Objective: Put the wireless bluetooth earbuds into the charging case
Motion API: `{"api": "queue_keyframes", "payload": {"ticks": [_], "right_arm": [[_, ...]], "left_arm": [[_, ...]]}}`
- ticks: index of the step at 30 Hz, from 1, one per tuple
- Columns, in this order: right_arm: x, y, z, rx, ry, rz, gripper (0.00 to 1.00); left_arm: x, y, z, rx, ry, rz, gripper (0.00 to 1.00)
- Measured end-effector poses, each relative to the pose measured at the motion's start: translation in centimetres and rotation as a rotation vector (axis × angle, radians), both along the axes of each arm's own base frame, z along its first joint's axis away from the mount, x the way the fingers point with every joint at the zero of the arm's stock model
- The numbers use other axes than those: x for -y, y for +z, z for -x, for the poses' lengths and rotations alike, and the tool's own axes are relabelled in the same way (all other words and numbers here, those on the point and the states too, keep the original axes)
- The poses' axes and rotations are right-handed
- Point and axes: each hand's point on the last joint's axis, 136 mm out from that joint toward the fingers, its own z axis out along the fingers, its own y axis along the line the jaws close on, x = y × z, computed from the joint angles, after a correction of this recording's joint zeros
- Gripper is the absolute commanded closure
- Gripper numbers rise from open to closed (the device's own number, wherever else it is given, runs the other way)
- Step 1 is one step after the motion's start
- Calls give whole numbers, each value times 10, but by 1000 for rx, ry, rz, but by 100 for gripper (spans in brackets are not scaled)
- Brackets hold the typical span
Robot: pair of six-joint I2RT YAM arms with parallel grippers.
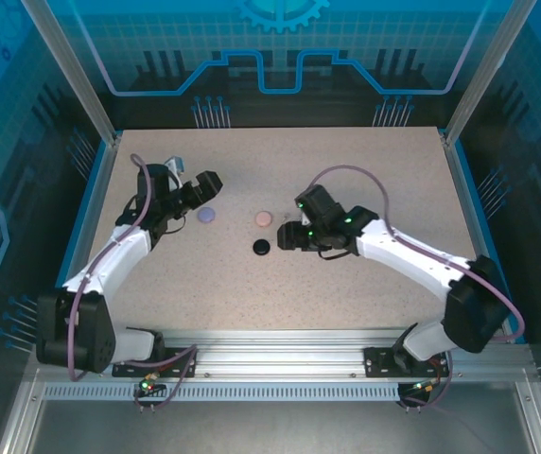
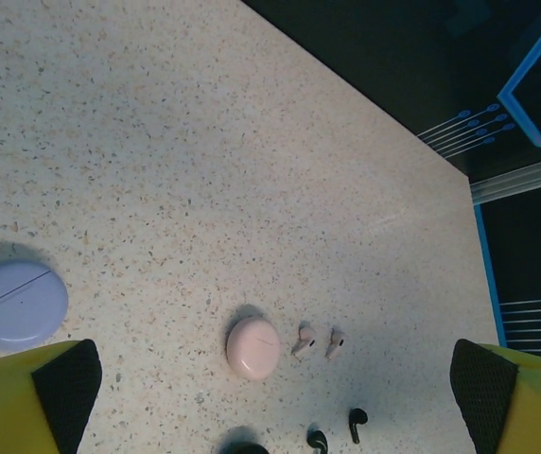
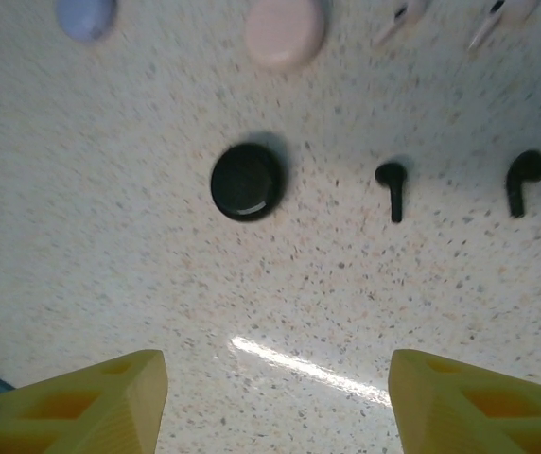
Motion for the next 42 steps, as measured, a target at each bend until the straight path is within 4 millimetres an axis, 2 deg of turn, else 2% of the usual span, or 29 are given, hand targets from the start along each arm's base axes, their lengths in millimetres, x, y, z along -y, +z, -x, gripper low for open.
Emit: {"api": "queue_keyframes", "payload": {"ticks": [4,9,13,17,22,27,38,42], "right_arm": [[-19,-31,2,-59,22,68,32],[-48,-53,-11,-95,-9,116,31],[-63,-65,-22,-130,-77,142,31],[-73,-74,-34,-157,-158,176,32],[-78,-84,-45,-178,-257,234,31],[-76,-91,-51,-196,-332,290,31],[-79,-117,-59,-228,-391,365,33],[-82,-115,-60,-227,-393,360,36]], "left_arm": [[0,10,2,31,2,2,1],[-7,9,1,42,50,6,1],[-22,-2,6,23,131,21,1],[-44,-2,3,11,215,44,1],[-59,6,3,28,276,66,1],[-61,18,6,57,287,74,1],[-68,22,7,69,306,75,1],[-68,24,8,75,301,79,1]]}}
